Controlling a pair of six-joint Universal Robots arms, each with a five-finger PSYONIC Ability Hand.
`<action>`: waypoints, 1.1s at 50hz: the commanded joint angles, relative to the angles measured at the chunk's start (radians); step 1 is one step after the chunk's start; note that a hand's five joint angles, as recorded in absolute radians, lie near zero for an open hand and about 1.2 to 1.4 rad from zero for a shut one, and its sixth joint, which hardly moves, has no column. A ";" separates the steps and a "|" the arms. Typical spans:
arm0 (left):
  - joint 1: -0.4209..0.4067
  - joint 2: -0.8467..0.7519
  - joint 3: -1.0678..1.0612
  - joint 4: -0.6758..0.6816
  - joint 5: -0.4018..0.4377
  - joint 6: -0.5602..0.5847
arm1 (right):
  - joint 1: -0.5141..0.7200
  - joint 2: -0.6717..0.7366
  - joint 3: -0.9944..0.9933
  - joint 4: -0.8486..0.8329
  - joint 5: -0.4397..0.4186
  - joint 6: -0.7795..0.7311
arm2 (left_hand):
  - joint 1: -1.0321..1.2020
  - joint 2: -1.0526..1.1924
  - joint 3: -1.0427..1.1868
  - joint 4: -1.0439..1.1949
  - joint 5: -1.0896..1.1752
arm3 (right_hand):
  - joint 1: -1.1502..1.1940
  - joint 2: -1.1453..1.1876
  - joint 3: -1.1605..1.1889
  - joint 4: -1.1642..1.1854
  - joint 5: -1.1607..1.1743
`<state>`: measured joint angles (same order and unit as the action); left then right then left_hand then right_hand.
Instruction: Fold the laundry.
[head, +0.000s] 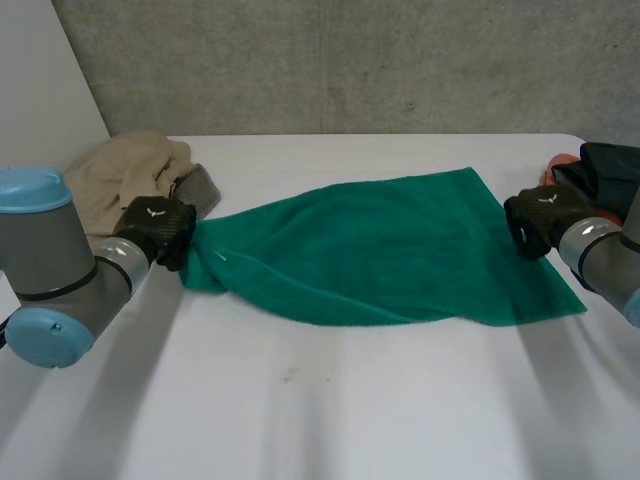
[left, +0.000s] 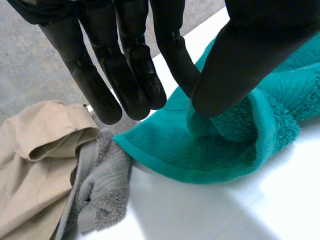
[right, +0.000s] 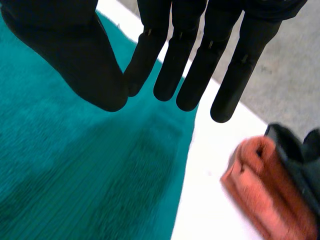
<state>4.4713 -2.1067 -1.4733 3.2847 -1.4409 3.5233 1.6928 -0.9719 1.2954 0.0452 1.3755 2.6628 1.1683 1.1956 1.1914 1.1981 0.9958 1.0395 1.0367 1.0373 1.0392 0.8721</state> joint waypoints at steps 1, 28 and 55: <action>-0.003 0.007 -0.004 -0.011 -0.001 -0.001 | -0.013 -0.001 -0.005 0.033 0.013 0.014 | 0.228 0.201 0.205 0.198 0.226 | -0.210 -0.207 -0.207 -0.209 -0.217; 0.042 0.122 0.135 -0.347 0.109 -0.109 | -0.127 -0.125 0.196 0.067 -0.067 -0.185 | -0.696 -0.724 -0.720 -0.726 -0.699 | -0.445 -0.442 -0.443 -0.445 -0.452; -0.086 -0.401 0.760 -0.600 -0.029 -0.057 | -0.101 -0.116 0.268 -0.022 -0.064 -0.176 | -0.685 -0.712 -0.708 -0.715 -0.687 | -0.392 -0.390 -0.390 -0.392 -0.399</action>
<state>4.4007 -2.4433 -0.8044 2.7140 -1.4657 3.3978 1.5888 -1.0925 1.5509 0.0457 1.3094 2.4942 0.4049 0.3913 0.3890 0.3893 0.2231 0.5589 0.5430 0.5476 0.5470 0.3847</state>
